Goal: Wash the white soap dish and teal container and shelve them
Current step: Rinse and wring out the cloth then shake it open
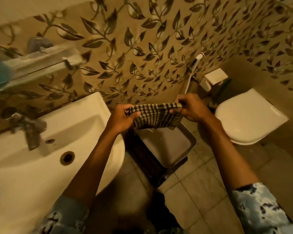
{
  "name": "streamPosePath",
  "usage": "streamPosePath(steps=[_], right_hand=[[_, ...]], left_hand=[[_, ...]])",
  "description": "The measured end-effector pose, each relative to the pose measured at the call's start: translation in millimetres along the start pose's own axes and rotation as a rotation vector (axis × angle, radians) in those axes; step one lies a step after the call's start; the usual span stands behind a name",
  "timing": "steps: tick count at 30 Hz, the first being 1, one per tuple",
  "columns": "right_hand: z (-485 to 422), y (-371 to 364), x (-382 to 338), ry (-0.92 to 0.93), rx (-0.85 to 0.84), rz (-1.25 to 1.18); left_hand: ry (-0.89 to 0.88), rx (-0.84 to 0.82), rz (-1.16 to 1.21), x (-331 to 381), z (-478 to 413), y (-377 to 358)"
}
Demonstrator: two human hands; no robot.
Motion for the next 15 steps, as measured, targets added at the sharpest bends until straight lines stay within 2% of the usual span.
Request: streamPosePath(steps=[4, 9, 15], right_hand=[[-50.7, -44.1, 67.8, -0.063, -0.105, 0.152], [-102.5, -94.3, 125.8, -0.148, -0.194, 0.138], [-136.7, -123.2, 156.3, -0.174, -0.150, 0.046]], left_hand=[[0.088, 0.066, -0.081, -39.1, -43.3, -38.4], [0.240, 0.196, -0.140, -93.6, -89.0, -57.1], [0.270, 0.382, -0.115, -124.3, -114.2, -53.3]])
Point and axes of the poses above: each hand's wrist, its own z-axis away from the middle knuckle, its own y-axis out of the back of the hand, x = y × z, the point moved 10 cm from there along -z, towards the middle knuckle, and after that the axes turned 12 degrees about z, right-handed, at the moved point
